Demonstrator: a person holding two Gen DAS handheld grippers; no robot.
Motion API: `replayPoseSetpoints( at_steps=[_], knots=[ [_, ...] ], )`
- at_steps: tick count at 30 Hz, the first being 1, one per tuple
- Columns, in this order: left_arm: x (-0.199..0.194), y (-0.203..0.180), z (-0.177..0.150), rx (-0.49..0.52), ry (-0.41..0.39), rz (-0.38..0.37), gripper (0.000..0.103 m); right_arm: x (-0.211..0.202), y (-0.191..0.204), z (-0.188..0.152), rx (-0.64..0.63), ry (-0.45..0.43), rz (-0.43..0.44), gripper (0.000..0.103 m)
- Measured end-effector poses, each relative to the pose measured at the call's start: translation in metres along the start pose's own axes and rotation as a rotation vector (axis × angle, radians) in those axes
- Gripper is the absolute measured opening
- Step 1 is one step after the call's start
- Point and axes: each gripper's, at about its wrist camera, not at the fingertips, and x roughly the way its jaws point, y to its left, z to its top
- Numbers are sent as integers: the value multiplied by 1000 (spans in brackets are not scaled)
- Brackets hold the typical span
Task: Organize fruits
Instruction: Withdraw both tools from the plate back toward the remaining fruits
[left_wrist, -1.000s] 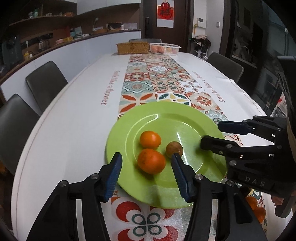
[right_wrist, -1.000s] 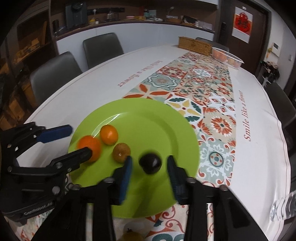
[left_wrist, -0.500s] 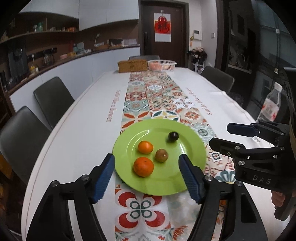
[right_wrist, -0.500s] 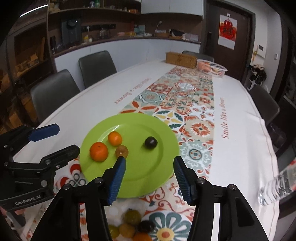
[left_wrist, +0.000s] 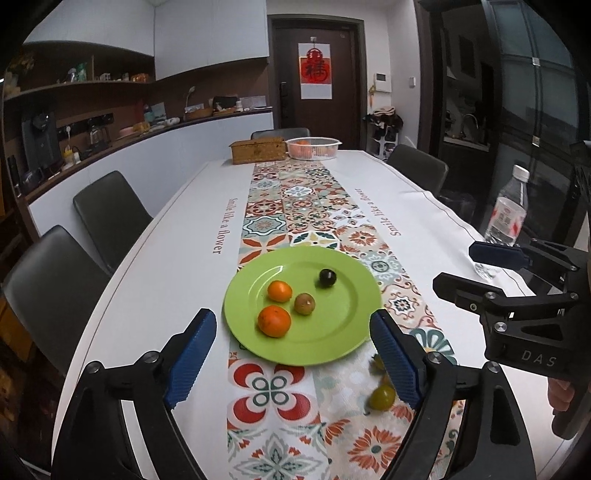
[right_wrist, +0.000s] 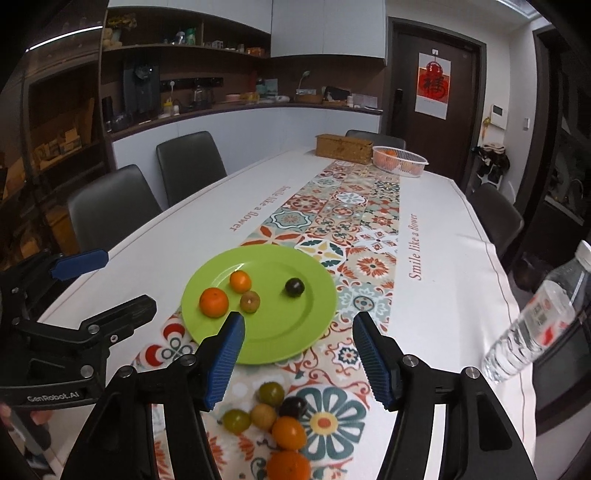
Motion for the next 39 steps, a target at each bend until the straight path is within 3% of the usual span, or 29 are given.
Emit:
replayPoseSetpoints(
  at_steps=[21, 39],
  knots=[
    [-32, -29, -41, 134, -26, -57, 88, -35, -3, -55, 60, 52, -40, 65],
    [-10, -54, -79, 348, -18, -164, 87, -18, 9, -105, -15, 176, -50, 65]
  ],
)
